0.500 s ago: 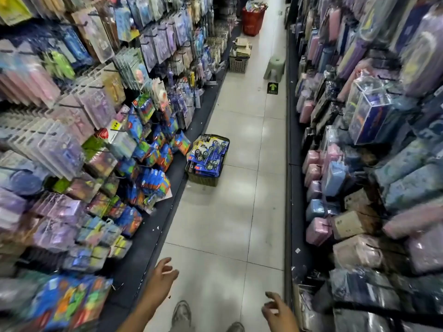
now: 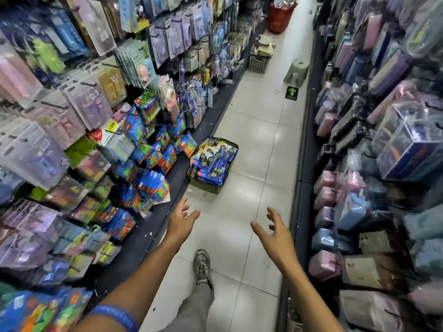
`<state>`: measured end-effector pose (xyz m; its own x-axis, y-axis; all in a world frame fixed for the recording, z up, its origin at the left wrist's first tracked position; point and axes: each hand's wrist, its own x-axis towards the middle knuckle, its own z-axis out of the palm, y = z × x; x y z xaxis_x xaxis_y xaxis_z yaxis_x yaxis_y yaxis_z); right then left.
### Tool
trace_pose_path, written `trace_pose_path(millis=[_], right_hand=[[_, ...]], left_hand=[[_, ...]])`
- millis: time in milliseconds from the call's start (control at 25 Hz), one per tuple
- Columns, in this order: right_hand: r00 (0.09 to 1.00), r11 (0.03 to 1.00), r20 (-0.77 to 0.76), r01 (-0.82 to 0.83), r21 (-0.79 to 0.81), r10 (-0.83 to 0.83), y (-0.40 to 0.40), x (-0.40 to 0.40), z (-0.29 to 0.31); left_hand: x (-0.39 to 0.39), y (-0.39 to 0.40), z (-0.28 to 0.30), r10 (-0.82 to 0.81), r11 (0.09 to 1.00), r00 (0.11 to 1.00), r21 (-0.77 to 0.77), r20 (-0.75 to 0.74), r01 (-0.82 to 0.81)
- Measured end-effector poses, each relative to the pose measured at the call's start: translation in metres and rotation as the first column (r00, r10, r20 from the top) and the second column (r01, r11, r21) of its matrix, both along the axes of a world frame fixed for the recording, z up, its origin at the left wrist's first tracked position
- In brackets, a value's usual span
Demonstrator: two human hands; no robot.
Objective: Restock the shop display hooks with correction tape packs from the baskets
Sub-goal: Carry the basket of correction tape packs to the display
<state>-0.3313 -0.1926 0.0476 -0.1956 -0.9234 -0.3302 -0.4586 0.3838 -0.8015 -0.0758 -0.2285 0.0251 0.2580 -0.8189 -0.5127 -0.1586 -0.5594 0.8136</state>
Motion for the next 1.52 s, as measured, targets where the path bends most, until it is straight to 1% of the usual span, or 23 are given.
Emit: trace_pose_path(millis=[80, 200, 280, 400, 520, 720, 840, 1000, 1120, 1200, 1360, 1520], right_hand=[[1.0, 1.0, -0.017, -0.019, 0.009, 0.019, -0.043, -0.002, -0.005], [0.998, 0.999, -0.045, -0.033, 0.03, 0.034, -0.12, -0.001, -0.011], [0.997, 0.998, -0.062, -0.035, 0.058, 0.039, -0.171, 0.0, -0.013], [0.996, 0.997, -0.07, -0.051, 0.05, 0.055, -0.235, 0.0, -0.013], [0.994, 0.993, -0.053, -0.091, 0.082, 0.095, -0.301, -0.004, -0.013], [0.98, 0.972, -0.047, -0.185, 0.145, 0.194, -0.43, -0.016, -0.049], [0.949, 0.927, -0.032, -0.3, 0.223, 0.315, -0.519, -0.022, -0.094], [0.858, 0.803, 0.0, -0.481, 0.352, 0.514, -0.619, -0.022, -0.157], [0.825, 0.765, -0.019, -0.515, 0.387, 0.565, -0.689, -0.013, -0.206], [0.821, 0.765, -0.019, -0.524, 0.376, 0.571, -0.729, -0.003, -0.247], [0.825, 0.777, -0.032, -0.518, 0.359, 0.564, -0.791, 0.017, -0.357], [0.813, 0.78, -0.078, -0.52, 0.347, 0.577, -0.826, 0.04, -0.493]], left_hand=[[-0.001, -0.038, -0.008, 0.06, 0.998, 0.998, -0.004, -0.028, -0.06], [0.001, -0.11, -0.023, 0.086, 0.996, 0.995, 0.038, -0.057, -0.084], [0.002, -0.155, -0.028, 0.088, 0.994, 0.993, 0.074, -0.077, -0.082], [0.003, -0.216, -0.031, 0.082, 0.992, 0.994, 0.097, -0.076, -0.075], [-0.002, -0.273, -0.036, 0.09, 0.989, 0.993, 0.12, -0.071, -0.081], [-0.02, -0.367, -0.067, 0.173, 0.969, 0.983, 0.188, -0.061, -0.159], [-0.039, -0.423, -0.098, 0.256, 0.936, 0.966, 0.26, -0.036, -0.238], [-0.059, -0.48, -0.142, 0.394, 0.844, 0.919, 0.391, 0.008, -0.366], [-0.063, -0.509, -0.184, 0.457, 0.768, 0.889, 0.49, 0.033, -0.413], [-0.059, -0.526, -0.227, 0.475, 0.727, 0.878, 0.535, 0.059, -0.43], [-0.038, -0.561, -0.324, 0.511, 0.68, 0.858, 0.585, 0.052, -0.441], [-0.011, -0.568, -0.449, 0.563, 0.605, 0.819, 0.618, 0.114, -0.502]])
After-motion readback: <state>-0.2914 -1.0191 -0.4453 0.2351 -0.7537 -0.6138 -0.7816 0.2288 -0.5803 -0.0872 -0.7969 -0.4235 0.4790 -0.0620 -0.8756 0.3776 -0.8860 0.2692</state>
